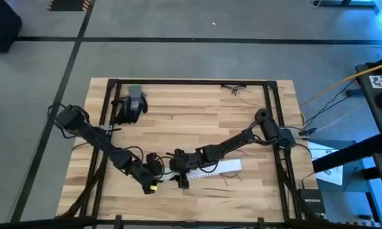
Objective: Ziptie cables
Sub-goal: Close the white cable duct
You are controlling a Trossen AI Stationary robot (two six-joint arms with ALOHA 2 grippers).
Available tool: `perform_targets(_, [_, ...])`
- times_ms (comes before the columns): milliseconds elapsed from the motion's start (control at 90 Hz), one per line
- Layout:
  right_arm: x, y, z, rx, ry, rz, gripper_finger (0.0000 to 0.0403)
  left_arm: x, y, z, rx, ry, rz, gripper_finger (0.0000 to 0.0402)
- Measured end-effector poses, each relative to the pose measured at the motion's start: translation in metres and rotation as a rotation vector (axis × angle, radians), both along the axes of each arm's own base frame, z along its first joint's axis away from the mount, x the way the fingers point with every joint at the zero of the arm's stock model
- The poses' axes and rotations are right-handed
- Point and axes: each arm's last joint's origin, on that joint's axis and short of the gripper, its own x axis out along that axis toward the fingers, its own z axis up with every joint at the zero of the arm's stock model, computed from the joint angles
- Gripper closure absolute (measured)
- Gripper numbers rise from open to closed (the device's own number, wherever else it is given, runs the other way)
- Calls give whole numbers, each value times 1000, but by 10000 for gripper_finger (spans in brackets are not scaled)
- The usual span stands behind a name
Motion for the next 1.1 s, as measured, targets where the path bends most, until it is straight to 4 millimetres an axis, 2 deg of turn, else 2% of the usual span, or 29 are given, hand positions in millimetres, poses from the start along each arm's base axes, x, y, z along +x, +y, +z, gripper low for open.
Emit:
perform_targets(322, [-2, -4, -1, -42, 47, -10, 173, 10, 11, 4, -3, -6, -39, 176])
perform_targets(578, [-2, -5, 2, -59, 45, -6, 173, 9, 10, 26, 38, 68, -48, 176])
perform_targets(1100, [-3, -4, 0, -82, 48, 29, 173, 14, 16, 24, 26, 63, -17, 176])
